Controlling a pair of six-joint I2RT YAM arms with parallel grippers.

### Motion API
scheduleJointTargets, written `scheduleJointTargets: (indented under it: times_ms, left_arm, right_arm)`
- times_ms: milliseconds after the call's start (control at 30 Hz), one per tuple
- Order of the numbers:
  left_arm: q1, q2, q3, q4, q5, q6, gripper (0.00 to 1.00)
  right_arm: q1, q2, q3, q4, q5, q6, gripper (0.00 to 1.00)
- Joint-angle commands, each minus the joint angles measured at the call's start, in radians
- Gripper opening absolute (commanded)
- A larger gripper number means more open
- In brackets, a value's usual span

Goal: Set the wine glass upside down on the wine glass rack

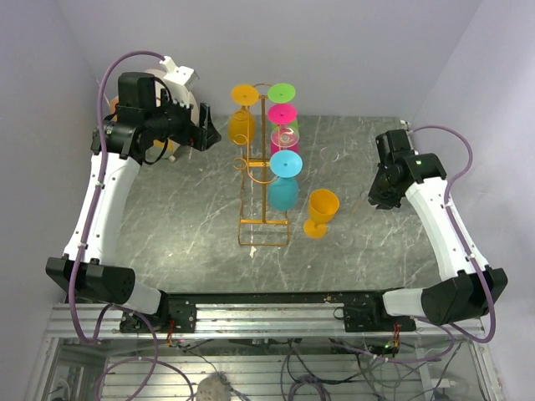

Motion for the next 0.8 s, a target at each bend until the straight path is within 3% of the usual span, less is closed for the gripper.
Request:
scheduleJointTargets:
  times_ms: [0, 167, 333, 533, 667, 767]
  left_arm:
    - [0.004, -0.023, 0.025, -0.006, 0.032, -0.012, 0.99]
    - [0.004, -0.006, 0.059, -0.019, 0.091, -0.071, 1.0]
    - [0.004, 0.036, 0.236, -0.128, 0.169, -0.165, 1.0]
    - [0.004, 0.066, 0.451, -0.209, 0.062, -0.338, 1.0]
    - [0.006, 0.051, 0.482, -0.138, 0.086, -0.489, 1.0]
    - [0.008, 0.026, 0.369, 0.016, 0.157, -0.678, 1.0]
  right_arm:
    - [-0.002, -0.017, 0.035, 0.083, 0.056, -0.077, 0.0]
    - [-0.001, -0.094, 0.03, 0.255, 0.073, -0.19, 0.0]
    - [-0.001, -0.13, 0.081, 0.368, 0.207, -0.235, 0.0]
    - [0.001, -0.223, 0.07, 0.6, 0.261, -0.336, 0.0]
    - [0.002, -0.261, 0.048, 0.781, 0.214, -0.4, 0.0]
    - [0.002, -0.269, 0.038, 0.909, 0.136, -0.406, 0.0]
